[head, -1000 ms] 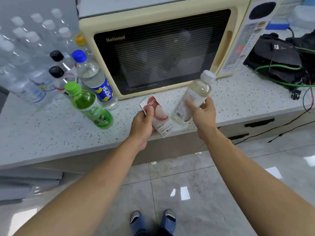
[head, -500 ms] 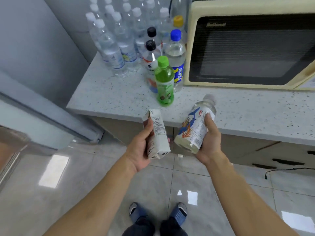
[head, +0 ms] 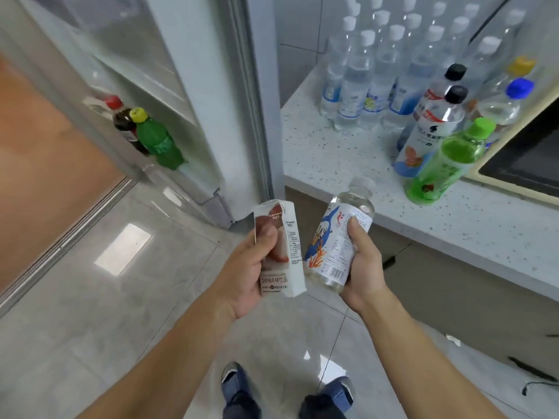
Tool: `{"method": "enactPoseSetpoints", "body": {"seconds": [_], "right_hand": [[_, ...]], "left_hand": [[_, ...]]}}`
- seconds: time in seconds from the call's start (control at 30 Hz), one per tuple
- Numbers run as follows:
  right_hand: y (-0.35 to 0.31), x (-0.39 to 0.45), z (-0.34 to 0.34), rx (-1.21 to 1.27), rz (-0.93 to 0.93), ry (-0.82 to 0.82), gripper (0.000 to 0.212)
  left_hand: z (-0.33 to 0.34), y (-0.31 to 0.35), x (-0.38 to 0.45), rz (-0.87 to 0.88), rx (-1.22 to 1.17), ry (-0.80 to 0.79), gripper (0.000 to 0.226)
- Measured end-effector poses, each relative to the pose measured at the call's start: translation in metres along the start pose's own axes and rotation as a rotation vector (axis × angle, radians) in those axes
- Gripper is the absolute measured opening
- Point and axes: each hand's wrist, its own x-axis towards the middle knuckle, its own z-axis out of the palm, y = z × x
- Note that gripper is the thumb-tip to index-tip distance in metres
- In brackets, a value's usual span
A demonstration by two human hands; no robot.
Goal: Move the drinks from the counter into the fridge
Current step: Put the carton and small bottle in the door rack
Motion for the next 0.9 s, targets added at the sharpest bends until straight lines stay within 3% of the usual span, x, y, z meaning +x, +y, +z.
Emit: {"method": "enactPoseSetpoints", "body": {"seconds": [0.1, 0.23, 0.4, 0.63, 0.9], "right_hand": [[0.038, 0.001, 0.053, -0.083, -0.065, -0.025, 0.066], [0.088, 0.004, 0.112, -0.161, -0.216, -0.045, 0.061], [0.121, 0.001, 0.177, -0.392, -0.483, -0.033, 0.058], [0.113, 0.017, 0.238, -0.741, -0.817, -0.058, 0.058], [0.101, 0.067, 0.272, -0.904, -0.915, 0.121, 0.066]], "left_hand": [[-0.049, 0.028, -0.019, 0.059, -0.003, 0.019, 0.065], [-0.114, 0.057, -0.04, 0.124, 0.016, 0.048, 0.021], [-0.177, 0.093, -0.053, 0.201, -0.057, 0.087, 0.024], [-0.211, 0.158, -0.03, 0.462, 0.005, 0.115, 0.038], [-0.214, 0.205, 0.009, 0.632, 0.283, 0.191, 0.035]]}}
